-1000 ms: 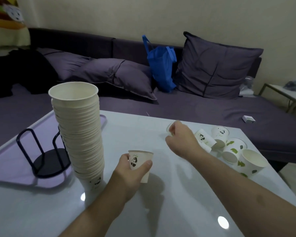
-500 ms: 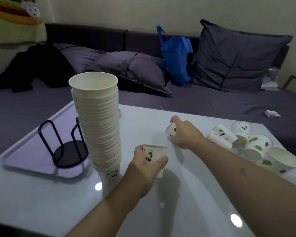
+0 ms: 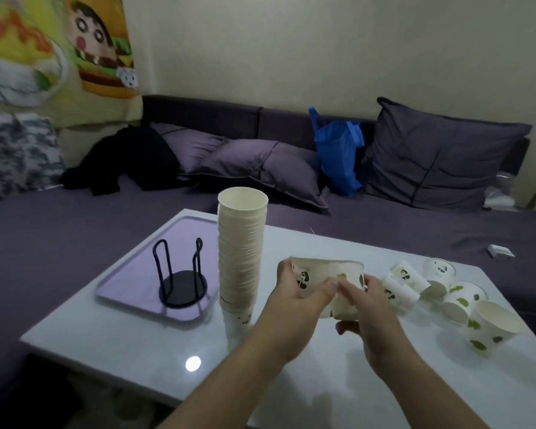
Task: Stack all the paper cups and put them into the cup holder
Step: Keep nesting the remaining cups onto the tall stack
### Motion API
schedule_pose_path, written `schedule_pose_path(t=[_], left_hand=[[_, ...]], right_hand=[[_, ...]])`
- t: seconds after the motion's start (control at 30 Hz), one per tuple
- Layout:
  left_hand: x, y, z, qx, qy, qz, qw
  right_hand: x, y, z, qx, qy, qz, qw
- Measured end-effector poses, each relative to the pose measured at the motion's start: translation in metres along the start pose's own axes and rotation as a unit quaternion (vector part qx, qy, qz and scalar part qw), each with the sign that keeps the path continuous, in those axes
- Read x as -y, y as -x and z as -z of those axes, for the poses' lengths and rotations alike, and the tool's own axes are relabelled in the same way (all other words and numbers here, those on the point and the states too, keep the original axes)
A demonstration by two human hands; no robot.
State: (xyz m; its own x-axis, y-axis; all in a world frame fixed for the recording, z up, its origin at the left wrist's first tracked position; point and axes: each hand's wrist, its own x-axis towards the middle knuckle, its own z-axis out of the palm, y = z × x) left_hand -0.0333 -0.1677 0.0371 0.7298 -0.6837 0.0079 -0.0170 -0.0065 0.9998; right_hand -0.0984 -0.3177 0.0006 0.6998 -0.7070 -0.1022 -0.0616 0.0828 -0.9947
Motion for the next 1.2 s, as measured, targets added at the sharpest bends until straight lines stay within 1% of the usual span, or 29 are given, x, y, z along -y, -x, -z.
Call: schedule_pose_path(t=[0.1,0.2,0.33,0.43,0.5,0.67,0.8,0.87,0.93,1.0,1.1,1.2], left_hand=[[-0.034,0.015,0.012,-0.014,0.027,-0.054,0.998],[-0.074,0.022,0.027,-0.038,0.036,-0.122,0.991],[-0.114,0.019,0.053,-0.115,0.025,-0.208,0.971],[-0.123,0.009,0.075,-0.176,0.002,-0.243,0.954],[-0.122,0.003,0.086,-0.196,-0.016,-0.253,0.947],[-0.107,-0.01,0.099,-0.211,-0.068,-0.236,0.946],[-0.096,-0.018,0.101,-0.209,-0.108,-0.167,0.957],[-0.089,-0.02,0.101,-0.196,-0.113,-0.13,0.965],[-0.084,-0.021,0.1,-0.187,-0.14,-0.103,0.967],[-0.08,-0.021,0.098,-0.187,-0.166,-0.092,0.964],[-0.073,-0.018,0.095,-0.174,-0.167,-0.086,0.967],[-0.068,-0.013,0.087,-0.151,-0.174,-0.094,0.969]], right_hand=[[0.007,0.022,-0.007,0.021,-0.039,0.018,0.999],[0.01,0.033,-0.014,0.018,-0.058,0.035,0.998],[0.01,0.036,-0.018,0.025,-0.065,0.048,0.996],[0.011,0.036,-0.021,0.04,-0.071,0.054,0.995],[0.012,0.035,-0.023,0.049,-0.073,0.062,0.994],[0.009,0.026,-0.03,0.059,-0.059,0.074,0.994],[0.008,0.021,-0.037,0.063,-0.059,0.078,0.993],[0.008,0.019,-0.04,0.067,-0.058,0.082,0.993],[0.009,0.017,-0.044,0.065,-0.061,0.09,0.992],[0.014,0.018,-0.046,0.066,-0.073,0.104,0.99],[0.029,0.023,-0.048,0.079,-0.095,0.134,0.983],[0.056,0.028,-0.047,0.09,-0.129,0.186,0.97]])
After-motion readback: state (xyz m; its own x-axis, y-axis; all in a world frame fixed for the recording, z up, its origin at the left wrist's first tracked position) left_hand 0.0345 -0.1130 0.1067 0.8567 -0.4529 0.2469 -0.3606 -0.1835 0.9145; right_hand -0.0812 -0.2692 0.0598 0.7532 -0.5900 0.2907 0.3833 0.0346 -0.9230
